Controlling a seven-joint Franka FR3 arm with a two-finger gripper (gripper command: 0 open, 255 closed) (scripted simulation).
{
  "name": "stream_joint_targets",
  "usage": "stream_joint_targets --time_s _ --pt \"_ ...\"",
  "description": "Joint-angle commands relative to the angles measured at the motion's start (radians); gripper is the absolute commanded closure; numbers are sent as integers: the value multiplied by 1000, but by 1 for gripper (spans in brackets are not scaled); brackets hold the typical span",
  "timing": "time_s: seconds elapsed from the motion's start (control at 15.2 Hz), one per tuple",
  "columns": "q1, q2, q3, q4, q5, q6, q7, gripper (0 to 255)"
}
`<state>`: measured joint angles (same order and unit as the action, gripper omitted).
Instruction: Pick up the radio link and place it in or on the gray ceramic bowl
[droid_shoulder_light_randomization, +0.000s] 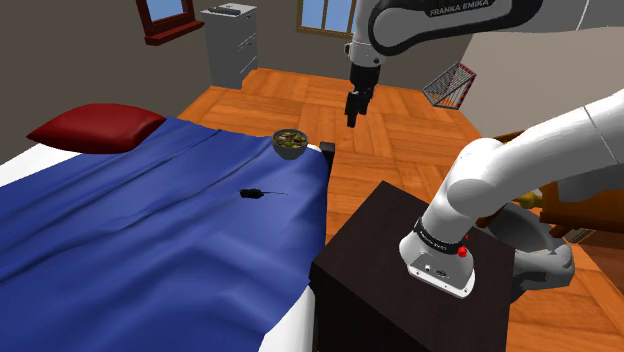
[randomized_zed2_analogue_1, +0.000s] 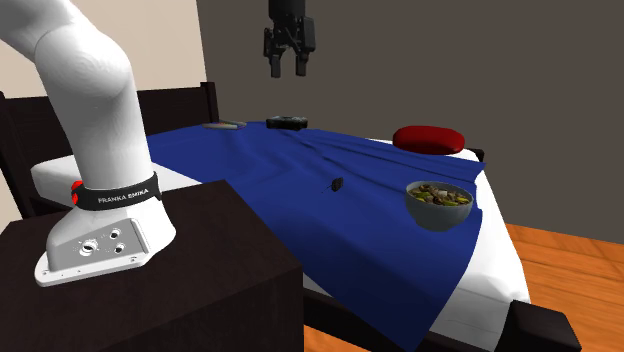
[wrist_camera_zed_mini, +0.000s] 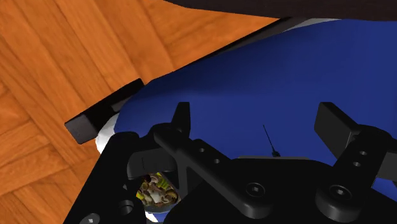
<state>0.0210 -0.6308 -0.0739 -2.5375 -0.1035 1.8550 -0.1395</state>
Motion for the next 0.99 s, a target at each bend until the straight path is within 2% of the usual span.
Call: stream_joint_targets --time_s 0.0,0.46,0.92 --pt "12 53 -6 -17 4 85 -15 0" --pt "57 273 -20 -47 33 373 -71 0" --pt "105 541 -22 -1 95 631 -151 0"
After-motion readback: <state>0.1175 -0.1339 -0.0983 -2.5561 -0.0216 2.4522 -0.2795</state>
